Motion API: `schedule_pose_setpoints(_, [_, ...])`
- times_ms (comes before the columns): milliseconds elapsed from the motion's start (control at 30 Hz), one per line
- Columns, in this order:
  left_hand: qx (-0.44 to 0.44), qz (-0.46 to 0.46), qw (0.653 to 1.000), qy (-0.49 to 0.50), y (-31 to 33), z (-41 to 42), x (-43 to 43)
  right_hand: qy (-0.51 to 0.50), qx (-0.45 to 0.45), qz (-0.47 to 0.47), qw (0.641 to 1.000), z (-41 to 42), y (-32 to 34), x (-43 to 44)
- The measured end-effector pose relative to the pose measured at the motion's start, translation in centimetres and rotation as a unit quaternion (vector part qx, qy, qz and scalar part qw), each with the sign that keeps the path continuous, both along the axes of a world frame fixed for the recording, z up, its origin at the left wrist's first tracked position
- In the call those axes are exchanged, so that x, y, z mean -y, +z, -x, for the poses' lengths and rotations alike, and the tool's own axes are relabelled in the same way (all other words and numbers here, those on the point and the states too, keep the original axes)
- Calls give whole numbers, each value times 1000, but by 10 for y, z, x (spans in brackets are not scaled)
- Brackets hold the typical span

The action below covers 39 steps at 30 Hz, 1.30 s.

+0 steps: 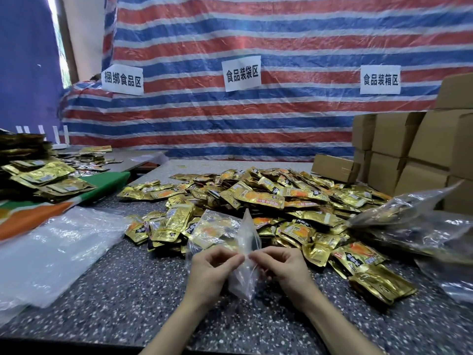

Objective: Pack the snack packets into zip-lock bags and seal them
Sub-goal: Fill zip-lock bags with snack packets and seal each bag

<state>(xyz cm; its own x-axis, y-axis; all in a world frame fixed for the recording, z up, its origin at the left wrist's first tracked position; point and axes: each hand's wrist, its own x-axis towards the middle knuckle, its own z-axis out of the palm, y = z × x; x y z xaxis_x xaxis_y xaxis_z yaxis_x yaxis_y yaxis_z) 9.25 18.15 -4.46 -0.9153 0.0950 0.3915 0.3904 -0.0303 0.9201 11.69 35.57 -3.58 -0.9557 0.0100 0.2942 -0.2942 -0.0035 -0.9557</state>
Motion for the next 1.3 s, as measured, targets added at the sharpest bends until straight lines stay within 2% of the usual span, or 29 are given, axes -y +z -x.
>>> schedule_pose_setpoints(133, [23, -43, 995, 84, 2, -1, 5, -82, 20, 65, 994, 0, -1, -5])
schedule_pose_setpoints(267, [-5, 15, 986, 164, 19, -12, 19, -194, -25, 51, 979, -13, 9, -14])
schedule_pose_setpoints(333, [-29, 61, 985, 161, 38, -20, 24, -185, -66, 41, 980, -27, 19, -17])
schedule_pose_setpoints(400, [-38, 89, 985, 145, 58, -27, 27, -123, -86, 54, 987, -39, 33, -22])
schedule_pose_setpoints(500, [-31, 71, 992, 100, 85, -42, 26, -46, -92, 21, 995, -50, 56, -35])
schedule_pose_setpoints(633, [-41, 61, 995, 71, 105, -57, 28, -21, -77, 47, 996, -53, 74, -53])
schedule_pose_setpoints(700, [-55, 63, 994, 71, 110, -59, 32, -67, -69, 49, 994, -49, 77, -65])
schedule_pose_setpoints(767, [-63, 88, 992, 66, 113, -62, 34, -166, -75, -59, 982, -43, 76, -78])
schedule_pose_setpoints(800, [-63, 104, 991, 63, 113, -63, 34, -210, -71, -162, 962, -39, 72, -84])
schedule_pose_setpoints(867, [-49, 128, 989, 54, 113, -66, 33, -241, -16, -410, 880, -30, 61, -92])
schedule_pose_setpoints(933, [-25, 139, 989, 39, 112, -69, 30, -223, 63, -566, 791, -22, 45, -96])
schedule_pose_setpoints(1000, [-4, 140, 990, 24, 111, -71, 28, -208, 114, -616, 751, -14, 36, -95])
schedule_pose_setpoints(1200, [30, 163, 986, 16, 102, -69, 28, -242, 99, -637, 725, 0, 25, -95])
schedule_pose_setpoints(1300, [47, 181, 982, 18, 95, -67, 28, -280, 55, -610, 740, -1, 21, -96])
